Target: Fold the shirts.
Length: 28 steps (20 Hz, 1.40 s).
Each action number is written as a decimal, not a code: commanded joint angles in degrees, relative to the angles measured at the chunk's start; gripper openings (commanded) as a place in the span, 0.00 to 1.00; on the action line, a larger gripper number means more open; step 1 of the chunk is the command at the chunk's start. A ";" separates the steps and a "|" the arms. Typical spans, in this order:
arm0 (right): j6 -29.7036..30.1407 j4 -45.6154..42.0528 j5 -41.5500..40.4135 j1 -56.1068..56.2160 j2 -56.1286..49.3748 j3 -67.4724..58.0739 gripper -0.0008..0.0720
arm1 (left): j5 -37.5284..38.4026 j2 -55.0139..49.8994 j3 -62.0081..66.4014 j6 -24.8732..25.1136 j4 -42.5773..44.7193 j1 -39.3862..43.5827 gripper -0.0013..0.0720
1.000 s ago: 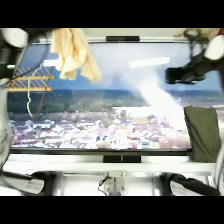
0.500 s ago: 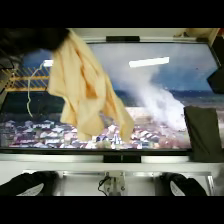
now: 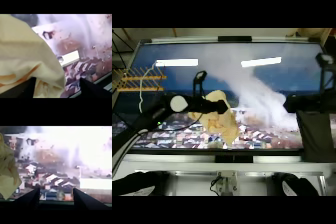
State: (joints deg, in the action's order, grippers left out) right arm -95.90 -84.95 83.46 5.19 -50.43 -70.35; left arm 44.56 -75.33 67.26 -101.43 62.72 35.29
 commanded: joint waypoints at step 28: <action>15.69 29.53 -20.85 17.33 -34.97 16.50 0.92 | 0.09 -7.04 -17.31 8.02 -16.44 -17.16 0.06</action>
State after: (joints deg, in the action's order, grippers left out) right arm -81.69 -57.34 65.34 19.35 -83.48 -53.87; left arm 43.92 -82.63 49.76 -94.45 46.83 18.04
